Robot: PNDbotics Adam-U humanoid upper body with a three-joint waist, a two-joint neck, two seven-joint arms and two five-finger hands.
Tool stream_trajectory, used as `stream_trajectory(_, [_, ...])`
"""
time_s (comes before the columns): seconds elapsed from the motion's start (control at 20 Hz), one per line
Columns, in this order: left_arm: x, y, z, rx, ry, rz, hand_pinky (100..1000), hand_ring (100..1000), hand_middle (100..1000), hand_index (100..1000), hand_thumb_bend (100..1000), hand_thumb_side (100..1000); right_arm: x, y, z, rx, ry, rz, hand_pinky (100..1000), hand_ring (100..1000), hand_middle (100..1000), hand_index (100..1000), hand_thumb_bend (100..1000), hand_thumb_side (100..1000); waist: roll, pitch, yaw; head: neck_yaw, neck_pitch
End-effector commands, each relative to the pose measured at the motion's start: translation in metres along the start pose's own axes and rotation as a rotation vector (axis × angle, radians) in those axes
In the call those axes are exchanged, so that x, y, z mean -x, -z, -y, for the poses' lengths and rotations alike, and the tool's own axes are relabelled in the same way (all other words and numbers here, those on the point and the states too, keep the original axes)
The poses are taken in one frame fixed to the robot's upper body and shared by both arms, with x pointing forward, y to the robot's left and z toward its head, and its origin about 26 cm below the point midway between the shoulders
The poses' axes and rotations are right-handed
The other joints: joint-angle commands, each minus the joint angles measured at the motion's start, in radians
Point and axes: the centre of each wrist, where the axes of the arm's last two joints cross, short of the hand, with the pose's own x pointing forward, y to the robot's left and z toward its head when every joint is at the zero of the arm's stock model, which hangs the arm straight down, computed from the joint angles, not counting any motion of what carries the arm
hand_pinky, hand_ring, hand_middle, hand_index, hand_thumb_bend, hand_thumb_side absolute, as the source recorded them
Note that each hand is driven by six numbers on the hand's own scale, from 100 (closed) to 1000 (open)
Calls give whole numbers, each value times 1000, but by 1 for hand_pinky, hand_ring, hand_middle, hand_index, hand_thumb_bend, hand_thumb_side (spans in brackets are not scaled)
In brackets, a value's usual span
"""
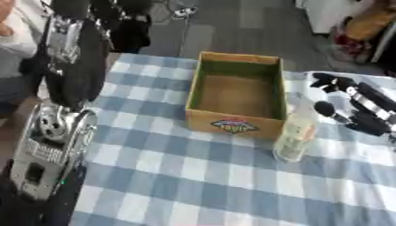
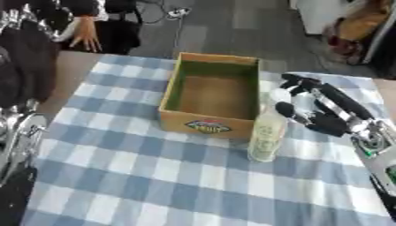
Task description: Pick up objects on the table and place them in the box.
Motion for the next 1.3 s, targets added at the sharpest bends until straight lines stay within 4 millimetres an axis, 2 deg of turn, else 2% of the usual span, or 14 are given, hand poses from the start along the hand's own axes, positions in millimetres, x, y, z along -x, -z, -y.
stream_trajectory(0.05, [-7, 7, 0, 5, 0, 40, 721, 645, 798, 996, 338, 939, -3, 3, 13, 14, -37, 13, 988, 786, 853, 1000, 641, 981, -1, -17, 3, 11, -7])
stream_trajectory(0.75, [-8, 10, 1, 3, -7, 54, 721, 646, 798, 995, 340, 938, -3, 5, 12, -4, -49, 22, 991, 788, 859, 1000, 592, 965, -6, -11, 13, 20, -11])
stream_trajectory(1.25, [-9, 11, 1, 1, -9, 61, 721, 647, 798, 994, 341, 937, 5, 2, 10, -3, -41, 25, 973, 777, 851, 1000, 613, 948, -8, -9, 17, 27, -16])
stream_trajectory(1.3, [-9, 11, 2, 1, -9, 62, 721, 647, 798, 994, 341, 937, 6, 2, 10, -2, -41, 22, 970, 776, 851, 1000, 568, 928, -8, -9, 17, 28, -16])
